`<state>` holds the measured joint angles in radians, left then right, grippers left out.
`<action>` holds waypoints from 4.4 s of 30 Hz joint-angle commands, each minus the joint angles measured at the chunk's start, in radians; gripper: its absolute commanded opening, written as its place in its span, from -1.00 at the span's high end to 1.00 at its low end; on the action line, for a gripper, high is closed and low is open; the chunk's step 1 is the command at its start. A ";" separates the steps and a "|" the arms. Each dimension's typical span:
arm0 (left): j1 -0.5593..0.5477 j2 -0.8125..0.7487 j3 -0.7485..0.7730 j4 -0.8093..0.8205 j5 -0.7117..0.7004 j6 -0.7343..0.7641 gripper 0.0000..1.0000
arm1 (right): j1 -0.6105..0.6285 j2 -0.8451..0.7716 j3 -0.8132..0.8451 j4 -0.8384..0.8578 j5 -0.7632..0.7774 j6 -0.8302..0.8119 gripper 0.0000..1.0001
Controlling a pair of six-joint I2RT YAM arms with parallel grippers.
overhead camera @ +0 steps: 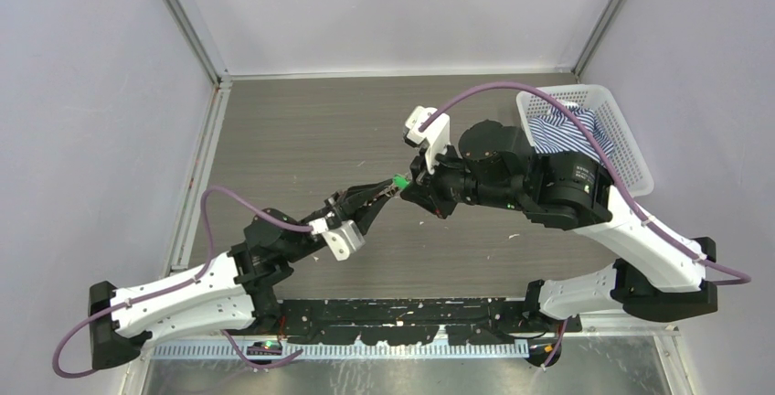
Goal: Remove the keys from the keyring
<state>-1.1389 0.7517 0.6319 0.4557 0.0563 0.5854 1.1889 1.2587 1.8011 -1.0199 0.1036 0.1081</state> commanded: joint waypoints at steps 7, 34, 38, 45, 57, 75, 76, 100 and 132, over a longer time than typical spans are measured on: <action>-0.005 -0.026 -0.035 0.133 -0.048 -0.037 0.99 | 0.000 -0.015 0.068 0.040 -0.039 0.005 0.98; -0.005 -0.009 -0.048 0.151 -0.046 -0.345 0.06 | 0.001 0.080 0.156 -0.038 -0.120 0.011 0.98; -0.005 -0.017 -0.058 0.194 -0.049 -0.390 0.02 | 0.000 0.091 0.160 -0.051 -0.107 0.012 0.98; -0.005 -0.025 -0.067 0.228 -0.048 -0.416 0.00 | 0.001 0.106 0.172 -0.073 -0.107 0.013 0.98; -0.005 -0.009 -0.089 0.267 -0.046 -0.405 0.13 | 0.001 0.111 0.188 -0.083 -0.107 0.023 0.98; -0.005 0.022 -0.090 0.262 -0.049 -0.354 0.92 | 0.003 0.097 0.196 -0.079 -0.117 0.031 0.98; -0.005 0.019 -0.093 0.263 -0.044 -0.339 0.95 | 0.003 0.095 0.195 -0.081 -0.109 0.032 0.98; -0.170 0.030 -0.122 0.274 -0.221 0.064 0.99 | 0.001 0.104 0.171 -0.033 0.119 0.059 0.98; -0.166 0.045 -0.166 0.491 -0.434 -0.151 0.99 | 0.000 -0.022 0.038 0.142 -0.087 0.075 0.98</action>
<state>-1.3071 0.7853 0.4484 0.9318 -0.3058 0.4786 1.1946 1.2778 1.8099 -1.0012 0.0669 0.1692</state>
